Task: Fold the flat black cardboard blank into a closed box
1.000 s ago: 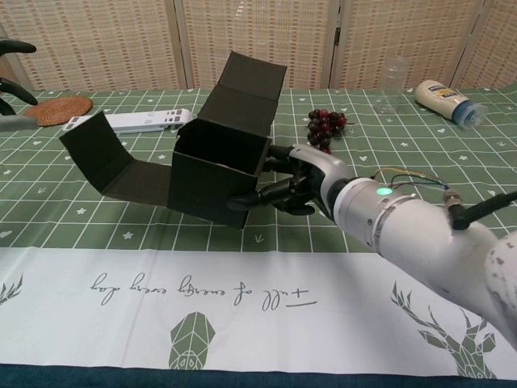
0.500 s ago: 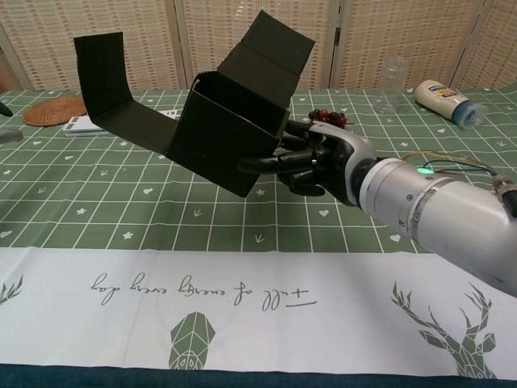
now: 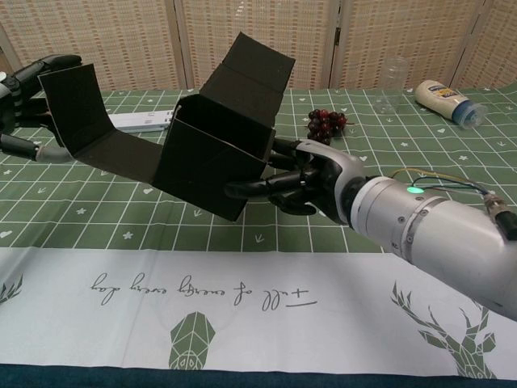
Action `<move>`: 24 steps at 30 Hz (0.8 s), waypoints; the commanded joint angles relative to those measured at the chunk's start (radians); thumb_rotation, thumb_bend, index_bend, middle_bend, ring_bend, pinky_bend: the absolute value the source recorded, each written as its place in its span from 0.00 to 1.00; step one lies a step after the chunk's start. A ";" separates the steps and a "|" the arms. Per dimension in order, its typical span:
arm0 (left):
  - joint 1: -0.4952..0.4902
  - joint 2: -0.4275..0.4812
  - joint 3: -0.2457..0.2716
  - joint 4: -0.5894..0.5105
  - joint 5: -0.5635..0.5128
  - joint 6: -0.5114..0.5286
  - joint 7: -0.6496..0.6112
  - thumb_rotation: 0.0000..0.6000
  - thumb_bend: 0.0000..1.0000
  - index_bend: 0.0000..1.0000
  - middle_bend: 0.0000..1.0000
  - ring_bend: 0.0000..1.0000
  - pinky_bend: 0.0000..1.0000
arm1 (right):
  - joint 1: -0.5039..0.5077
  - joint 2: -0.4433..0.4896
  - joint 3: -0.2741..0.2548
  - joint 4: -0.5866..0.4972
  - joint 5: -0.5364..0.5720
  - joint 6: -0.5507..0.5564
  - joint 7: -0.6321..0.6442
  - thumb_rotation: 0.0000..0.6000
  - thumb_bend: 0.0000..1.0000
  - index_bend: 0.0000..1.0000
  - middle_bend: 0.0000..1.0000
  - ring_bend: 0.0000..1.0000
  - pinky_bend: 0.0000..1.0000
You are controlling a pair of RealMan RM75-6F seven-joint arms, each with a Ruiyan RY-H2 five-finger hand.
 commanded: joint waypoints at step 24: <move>-0.058 -0.067 0.055 0.104 0.118 0.023 0.037 1.00 0.13 0.23 0.09 0.43 0.62 | 0.103 -0.073 -0.024 0.116 0.118 -0.030 -0.213 1.00 0.33 0.37 0.46 0.83 1.00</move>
